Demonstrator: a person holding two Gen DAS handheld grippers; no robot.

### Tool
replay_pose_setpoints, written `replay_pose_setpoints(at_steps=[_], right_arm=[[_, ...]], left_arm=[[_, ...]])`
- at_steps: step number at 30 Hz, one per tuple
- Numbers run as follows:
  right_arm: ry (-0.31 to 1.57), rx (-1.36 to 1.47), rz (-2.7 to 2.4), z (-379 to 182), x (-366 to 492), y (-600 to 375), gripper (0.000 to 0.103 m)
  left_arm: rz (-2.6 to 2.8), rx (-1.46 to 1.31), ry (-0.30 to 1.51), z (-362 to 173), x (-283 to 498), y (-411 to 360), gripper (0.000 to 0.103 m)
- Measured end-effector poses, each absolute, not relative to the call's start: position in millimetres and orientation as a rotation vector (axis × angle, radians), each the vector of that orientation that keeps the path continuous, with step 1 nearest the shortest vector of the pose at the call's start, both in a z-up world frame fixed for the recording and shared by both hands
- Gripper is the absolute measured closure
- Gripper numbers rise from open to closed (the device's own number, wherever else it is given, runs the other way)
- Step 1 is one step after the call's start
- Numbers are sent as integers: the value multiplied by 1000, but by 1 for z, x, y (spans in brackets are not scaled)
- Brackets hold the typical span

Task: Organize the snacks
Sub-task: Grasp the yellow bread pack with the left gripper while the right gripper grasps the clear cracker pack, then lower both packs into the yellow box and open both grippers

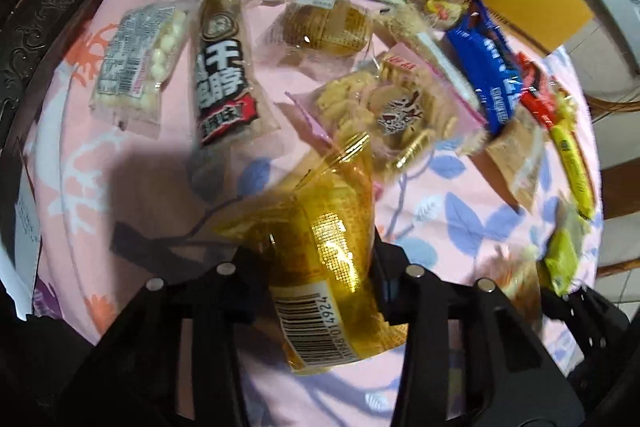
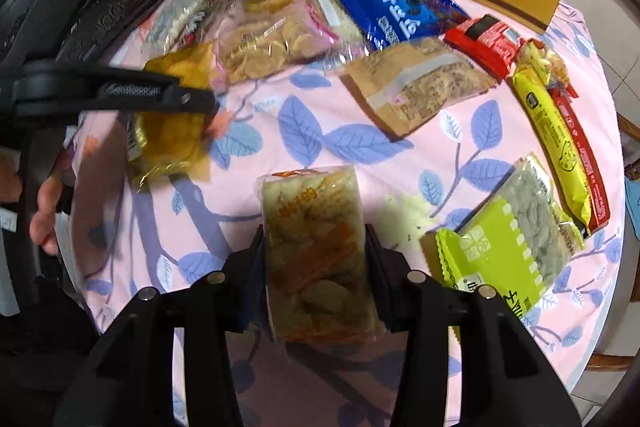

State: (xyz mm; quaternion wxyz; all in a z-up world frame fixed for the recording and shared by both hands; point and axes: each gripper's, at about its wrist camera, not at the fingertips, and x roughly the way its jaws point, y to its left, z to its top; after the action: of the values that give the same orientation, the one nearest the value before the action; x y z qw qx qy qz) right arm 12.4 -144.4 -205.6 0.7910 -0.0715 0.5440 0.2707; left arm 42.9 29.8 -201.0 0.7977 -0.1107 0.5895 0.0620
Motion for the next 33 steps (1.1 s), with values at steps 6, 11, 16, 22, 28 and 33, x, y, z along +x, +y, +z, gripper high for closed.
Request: replay_pose_setpoints(at_steps=[6,11,16,22,28,33], right_arm=[[1051,-66,524,-156,25,-158,57],[972,-8,463,-114,56,-162,57],[915,15,417,-85,89,-171,57],[854,36,363,-52,145,-183,57],[810,57,338,-30,199,-189,57],[798,61,343,-23,221,-187,57]], left_arm=[[54,-224,1143,-140,30,25,62],[14,-143,1035,-102,54,1,62],[2,-125,992,-84,98,-13,62],[12,-134,951,-62,155,-15,62],[8,-140,937,-46,195,-17,62],[2,-143,933,-43,220,-18,62]])
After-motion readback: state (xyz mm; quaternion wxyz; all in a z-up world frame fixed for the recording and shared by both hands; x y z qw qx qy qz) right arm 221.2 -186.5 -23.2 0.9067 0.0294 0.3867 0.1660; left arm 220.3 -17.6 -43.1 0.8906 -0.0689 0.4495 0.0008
